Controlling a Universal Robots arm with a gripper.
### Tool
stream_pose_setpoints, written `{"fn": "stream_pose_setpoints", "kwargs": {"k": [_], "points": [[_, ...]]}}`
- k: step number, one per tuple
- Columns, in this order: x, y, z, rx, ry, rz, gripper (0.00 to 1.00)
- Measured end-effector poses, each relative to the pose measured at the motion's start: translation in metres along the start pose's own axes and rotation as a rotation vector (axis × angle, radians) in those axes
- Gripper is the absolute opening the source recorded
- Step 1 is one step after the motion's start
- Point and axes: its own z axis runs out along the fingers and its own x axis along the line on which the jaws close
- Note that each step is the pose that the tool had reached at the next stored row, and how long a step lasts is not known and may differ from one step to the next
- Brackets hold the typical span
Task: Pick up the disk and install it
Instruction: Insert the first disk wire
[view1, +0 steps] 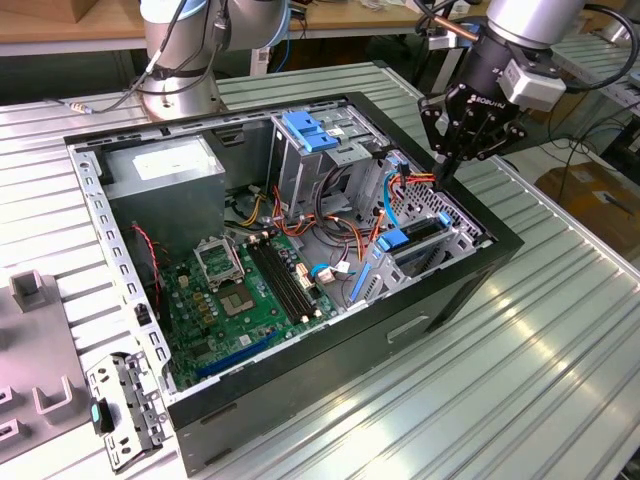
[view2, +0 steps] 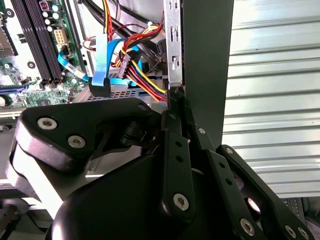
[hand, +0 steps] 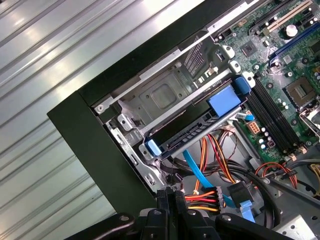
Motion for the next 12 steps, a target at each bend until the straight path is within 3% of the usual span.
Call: {"fn": "stream_pose_setpoints", "kwargs": {"k": [10,12], "points": [[-0.0008,0.0006,0.0,-0.0001,-0.0002,0.012,0.16],[-0.0009,0.0006,0.0,-0.0003,-0.0013,0.062,0.16]]}}
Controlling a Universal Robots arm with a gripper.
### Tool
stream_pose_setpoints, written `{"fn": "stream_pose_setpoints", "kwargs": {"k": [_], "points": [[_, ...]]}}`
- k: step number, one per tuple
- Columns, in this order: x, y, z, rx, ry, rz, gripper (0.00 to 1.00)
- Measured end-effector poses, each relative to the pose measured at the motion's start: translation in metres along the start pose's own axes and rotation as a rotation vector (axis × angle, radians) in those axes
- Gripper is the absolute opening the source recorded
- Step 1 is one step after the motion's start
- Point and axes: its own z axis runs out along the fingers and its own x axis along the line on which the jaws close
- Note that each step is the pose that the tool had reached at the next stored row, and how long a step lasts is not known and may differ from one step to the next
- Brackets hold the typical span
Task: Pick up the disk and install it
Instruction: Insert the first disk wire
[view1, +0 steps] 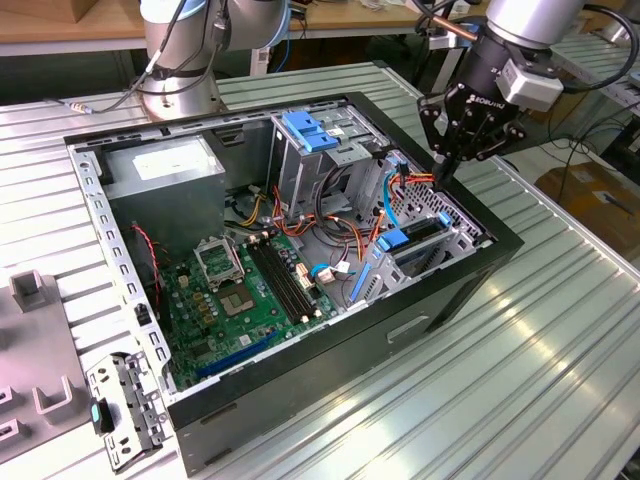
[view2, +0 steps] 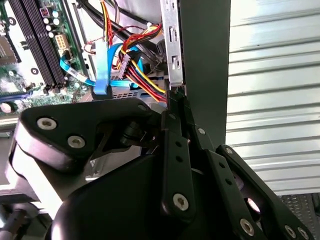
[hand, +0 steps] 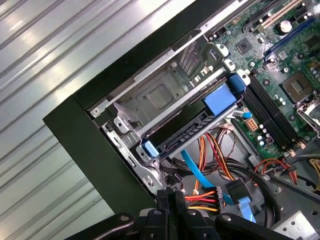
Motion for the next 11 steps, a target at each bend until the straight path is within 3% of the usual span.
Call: {"fn": "stream_pose_setpoints", "kwargs": {"k": [4,11], "points": [[0.0001,0.0,0.0001,-0.0007,-0.0023,0.113,0.16],[0.0001,0.0,0.0005,-0.0013,-0.0046,0.227,0.16]]}}
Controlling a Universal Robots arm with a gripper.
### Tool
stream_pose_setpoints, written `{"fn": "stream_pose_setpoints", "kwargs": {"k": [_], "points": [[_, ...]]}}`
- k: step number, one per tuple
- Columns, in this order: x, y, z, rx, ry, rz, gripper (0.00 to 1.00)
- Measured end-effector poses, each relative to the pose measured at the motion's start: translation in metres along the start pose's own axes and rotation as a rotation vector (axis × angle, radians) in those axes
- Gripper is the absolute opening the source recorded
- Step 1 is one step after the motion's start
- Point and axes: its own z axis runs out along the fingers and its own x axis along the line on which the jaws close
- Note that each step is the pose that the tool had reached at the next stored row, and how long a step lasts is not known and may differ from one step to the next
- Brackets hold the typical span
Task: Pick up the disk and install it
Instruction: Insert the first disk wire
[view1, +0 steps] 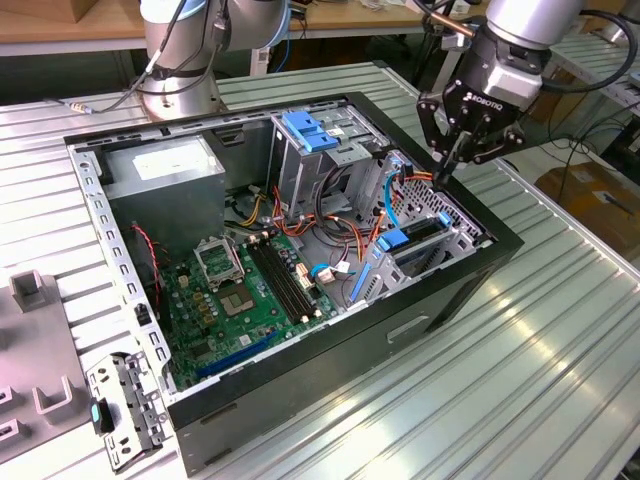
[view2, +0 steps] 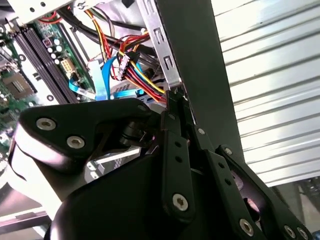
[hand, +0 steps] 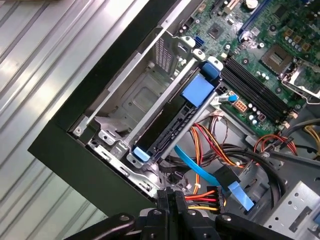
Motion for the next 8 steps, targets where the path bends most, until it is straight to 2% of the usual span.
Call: {"fn": "stream_pose_setpoints", "kwargs": {"k": [4,8], "points": [[0.0,0.0,0.0003,-0.0002,-0.001,0.044,0.16],[-0.0004,0.0005,0.0002,-0.0003,-0.0012,0.053,0.16]]}}
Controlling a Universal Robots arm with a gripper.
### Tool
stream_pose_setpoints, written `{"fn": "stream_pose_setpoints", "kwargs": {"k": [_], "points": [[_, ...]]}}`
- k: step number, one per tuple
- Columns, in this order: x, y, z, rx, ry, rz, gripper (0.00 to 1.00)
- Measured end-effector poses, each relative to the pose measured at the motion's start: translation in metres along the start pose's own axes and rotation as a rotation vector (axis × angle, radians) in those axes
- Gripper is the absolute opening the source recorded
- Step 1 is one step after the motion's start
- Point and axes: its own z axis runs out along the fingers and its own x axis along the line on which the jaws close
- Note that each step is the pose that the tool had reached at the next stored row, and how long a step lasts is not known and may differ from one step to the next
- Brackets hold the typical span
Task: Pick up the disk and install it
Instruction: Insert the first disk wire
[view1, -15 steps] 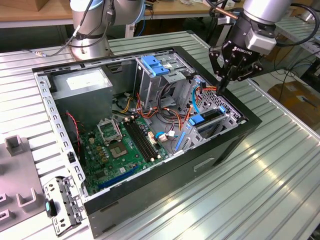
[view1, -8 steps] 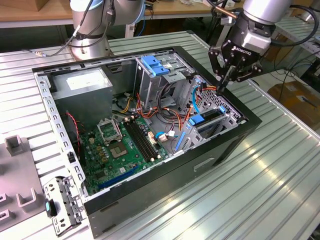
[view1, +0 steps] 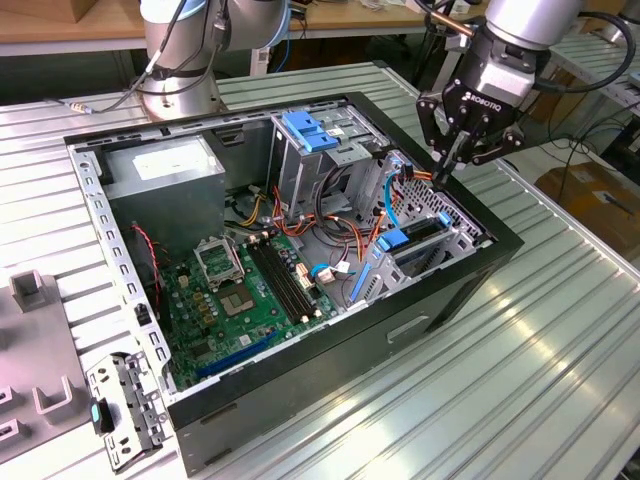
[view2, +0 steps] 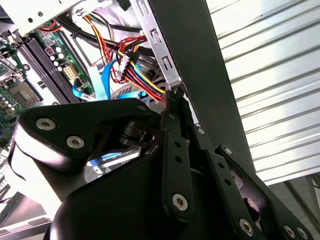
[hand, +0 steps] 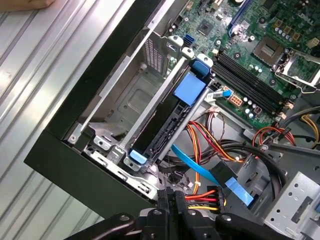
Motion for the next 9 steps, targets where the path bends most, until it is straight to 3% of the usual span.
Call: {"fn": "stream_pose_setpoints", "kwargs": {"k": [6,9], "points": [[0.0,0.0,0.0,0.0,0.0,0.001,0.16],[-0.0001,0.0,0.0001,-0.0001,-0.0006,0.025,0.16]]}}
